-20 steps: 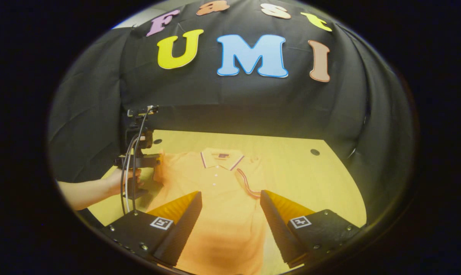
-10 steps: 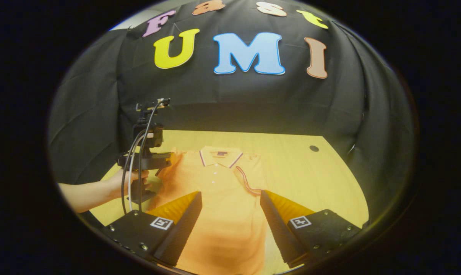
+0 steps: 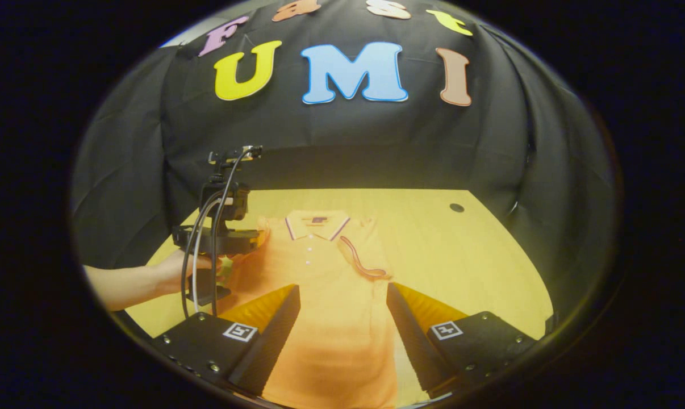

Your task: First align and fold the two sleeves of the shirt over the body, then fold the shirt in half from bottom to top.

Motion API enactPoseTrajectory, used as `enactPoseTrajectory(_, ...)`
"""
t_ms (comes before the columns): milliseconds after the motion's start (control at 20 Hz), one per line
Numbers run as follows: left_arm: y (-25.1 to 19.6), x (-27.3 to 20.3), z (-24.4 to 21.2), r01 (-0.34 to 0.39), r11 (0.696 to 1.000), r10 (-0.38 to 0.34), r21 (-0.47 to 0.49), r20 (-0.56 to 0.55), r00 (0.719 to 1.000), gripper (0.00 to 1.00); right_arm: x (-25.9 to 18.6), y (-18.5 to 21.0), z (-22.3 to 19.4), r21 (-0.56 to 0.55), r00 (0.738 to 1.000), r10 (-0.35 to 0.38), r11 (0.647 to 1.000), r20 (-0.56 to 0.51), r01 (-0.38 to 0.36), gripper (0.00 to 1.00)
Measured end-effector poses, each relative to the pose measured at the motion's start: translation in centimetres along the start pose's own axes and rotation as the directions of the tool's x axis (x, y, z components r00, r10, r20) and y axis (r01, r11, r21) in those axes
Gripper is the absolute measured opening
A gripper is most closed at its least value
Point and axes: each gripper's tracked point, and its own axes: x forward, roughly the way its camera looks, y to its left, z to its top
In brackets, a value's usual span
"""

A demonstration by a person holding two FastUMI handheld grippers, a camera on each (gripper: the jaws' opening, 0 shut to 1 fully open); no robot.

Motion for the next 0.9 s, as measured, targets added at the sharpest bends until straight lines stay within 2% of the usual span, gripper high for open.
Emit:
enactPoseTrajectory(50,-0.1,-0.4,0.0,0.005,1.000,-0.005,-0.002,0.003,1.000,0.27,0.0,-0.2,-0.1,0.001,1.000,0.000,1.000,0.000,0.000,0.95)
enactPoseTrajectory(100,-0.5,-0.7,0.2,0.025,1.000,-0.025,-0.005,0.008,1.000,0.25,0.0,-0.4,-0.1,-0.004,1.000,0.000,1.000,0.002,0.000,0.95)
enactPoseTrajectory(150,-0.6,-1.2,0.2,0.028,1.000,-0.028,-0.003,0.016,0.999,0.43,0.0,-0.6,-0.3,-0.010,1.000,0.001,1.000,0.003,-0.001,0.94)
enactPoseTrajectory(200,-0.9,-1.6,0.2,0.038,0.999,-0.038,-0.002,0.020,0.999,0.51,-0.2,-0.7,-0.4,-0.015,1.000,0.005,1.000,0.005,-0.005,0.94)
enactPoseTrajectory(250,-0.9,-2.5,0.2,0.038,0.999,-0.037,-0.005,0.026,0.999,0.63,-0.3,-0.8,-0.6,-0.017,1.000,0.010,1.000,0.007,-0.010,0.94)
enactPoseTrajectory(300,-1.3,-3.3,0.3,0.048,0.999,-0.047,-0.012,0.031,0.998,0.61,-0.4,-0.9,-0.7,-0.018,1.000,0.015,1.000,0.008,-0.015,0.95)
enactPoseTrajectory(450,-1.5,-6.3,0.1,0.042,0.999,-0.042,-0.004,0.054,0.998,0.84,-0.6,-1.6,-2.0,-0.024,1.000,0.021,0.999,-0.006,-0.022,0.95)
enactPoseTrajectory(600,-1.7,-9.9,-1.2,0.037,0.999,-0.038,0.023,0.066,0.997,0.95,-0.8,-1.9,-4.0,-0.016,0.998,0.041,0.999,-0.039,-0.042,0.95)
enactPoseTrajectory(900,-3.0,-16.7,-6.3,0.057,0.998,-0.058,0.037,0.024,0.998,0.95,-2.0,-2.9,-7.9,-0.025,0.996,0.047,0.998,-0.079,-0.049,0.95)
